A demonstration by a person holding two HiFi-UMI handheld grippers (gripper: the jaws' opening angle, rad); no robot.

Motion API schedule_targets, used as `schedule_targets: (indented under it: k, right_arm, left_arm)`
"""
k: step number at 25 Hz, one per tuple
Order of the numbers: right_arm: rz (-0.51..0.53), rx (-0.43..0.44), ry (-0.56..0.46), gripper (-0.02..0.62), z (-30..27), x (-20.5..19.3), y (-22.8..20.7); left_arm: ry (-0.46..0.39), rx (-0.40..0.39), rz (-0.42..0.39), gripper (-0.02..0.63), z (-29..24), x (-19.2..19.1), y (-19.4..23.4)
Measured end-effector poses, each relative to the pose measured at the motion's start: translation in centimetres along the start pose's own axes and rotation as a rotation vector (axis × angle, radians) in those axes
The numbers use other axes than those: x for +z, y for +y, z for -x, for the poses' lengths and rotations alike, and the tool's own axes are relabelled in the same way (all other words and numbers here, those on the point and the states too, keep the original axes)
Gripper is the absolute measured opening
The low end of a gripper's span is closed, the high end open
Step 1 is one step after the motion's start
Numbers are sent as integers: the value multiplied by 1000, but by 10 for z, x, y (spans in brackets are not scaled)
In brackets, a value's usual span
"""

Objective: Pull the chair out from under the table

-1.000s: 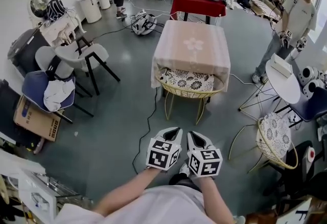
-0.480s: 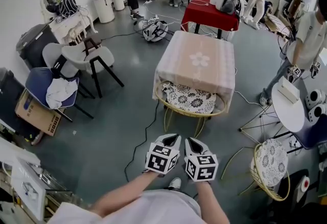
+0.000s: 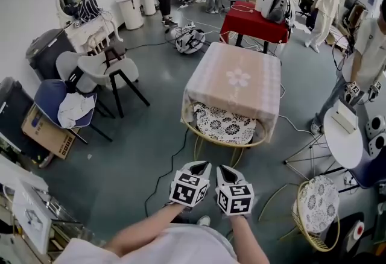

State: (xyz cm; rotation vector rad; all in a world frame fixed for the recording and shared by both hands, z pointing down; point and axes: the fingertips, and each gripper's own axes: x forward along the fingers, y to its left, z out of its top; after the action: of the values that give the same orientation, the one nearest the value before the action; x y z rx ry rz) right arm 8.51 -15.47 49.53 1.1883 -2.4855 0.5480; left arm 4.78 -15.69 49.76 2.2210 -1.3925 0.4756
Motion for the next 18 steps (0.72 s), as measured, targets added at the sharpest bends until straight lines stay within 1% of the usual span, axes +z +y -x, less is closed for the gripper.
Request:
schedule_targets:
  k: [7, 12, 18]
  right_arm:
    - [25, -15, 28, 3, -12, 0, -19]
    - [39, -25, 36, 3, -34, 4, -36]
    - [99, -39, 56, 3, -65, 13, -54]
  left_arm:
    - [6, -20, 7, 5, -25, 9, 4]
    - [15, -42, 1, 5, -52, 16, 16]
    - [35, -58, -18, 5, -87, 29, 36]
